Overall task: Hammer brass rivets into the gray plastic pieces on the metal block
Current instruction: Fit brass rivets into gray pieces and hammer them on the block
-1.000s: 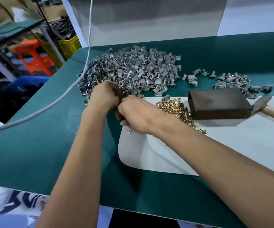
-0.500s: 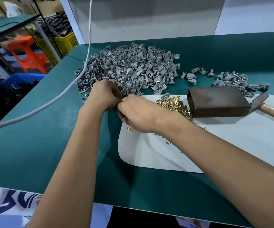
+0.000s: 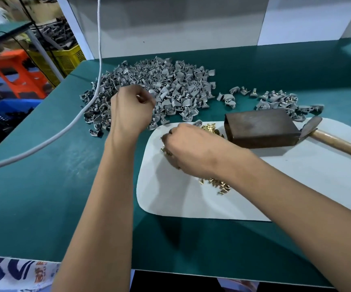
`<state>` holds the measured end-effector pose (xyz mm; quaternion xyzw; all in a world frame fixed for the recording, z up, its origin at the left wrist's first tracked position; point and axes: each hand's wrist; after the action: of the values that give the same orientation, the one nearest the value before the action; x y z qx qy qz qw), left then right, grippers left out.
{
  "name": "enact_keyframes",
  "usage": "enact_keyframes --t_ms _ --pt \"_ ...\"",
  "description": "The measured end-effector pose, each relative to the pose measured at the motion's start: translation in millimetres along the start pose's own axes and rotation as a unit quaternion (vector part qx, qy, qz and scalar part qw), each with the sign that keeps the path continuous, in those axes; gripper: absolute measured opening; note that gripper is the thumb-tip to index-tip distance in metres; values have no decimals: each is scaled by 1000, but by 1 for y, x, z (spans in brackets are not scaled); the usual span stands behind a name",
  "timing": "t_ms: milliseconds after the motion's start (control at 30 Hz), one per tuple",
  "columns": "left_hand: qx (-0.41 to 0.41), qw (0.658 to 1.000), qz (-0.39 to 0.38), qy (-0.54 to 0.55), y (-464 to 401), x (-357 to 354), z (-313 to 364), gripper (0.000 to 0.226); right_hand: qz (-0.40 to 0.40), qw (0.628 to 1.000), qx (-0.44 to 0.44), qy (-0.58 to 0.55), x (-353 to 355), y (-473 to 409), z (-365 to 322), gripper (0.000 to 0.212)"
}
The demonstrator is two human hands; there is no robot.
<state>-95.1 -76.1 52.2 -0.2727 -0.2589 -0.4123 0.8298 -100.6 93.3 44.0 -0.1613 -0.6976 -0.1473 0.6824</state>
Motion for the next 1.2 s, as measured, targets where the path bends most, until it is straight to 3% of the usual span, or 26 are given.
enact_keyframes --t_ms 100,233,367,433,567,767,1200 --pt "26 992 -34 119 4 -23 26 11 53 990 -64 -116 9 17 23 10" --pt "41 960 -52 272 16 -64 63 8 196 940 -121 -252 18 53 63 17" --pt "38 914 -78 397 33 -101 88 9 356 871 -179 -289 16 78 94 8" --pt "29 891 -106 440 38 -110 93 11 395 846 -193 -304 13 85 104 9" --pt "45 846 -144 512 42 -115 93 11 407 840 -209 -291 3 90 112 13" --pt "51 806 -202 554 46 -109 93 15 437 827 -203 -290 -3 92 109 21" --pt "27 833 -183 521 51 -118 90 6 454 828 -221 -244 -7 91 109 24"
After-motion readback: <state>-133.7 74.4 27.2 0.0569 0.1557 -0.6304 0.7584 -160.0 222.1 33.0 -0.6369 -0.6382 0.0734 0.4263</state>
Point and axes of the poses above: each hand's wrist, its own y-axis away from the middle knuckle, its own x-axis out of the back of the hand, z = x × y, and after that the axes turned 4 degrees about -z, right-handed
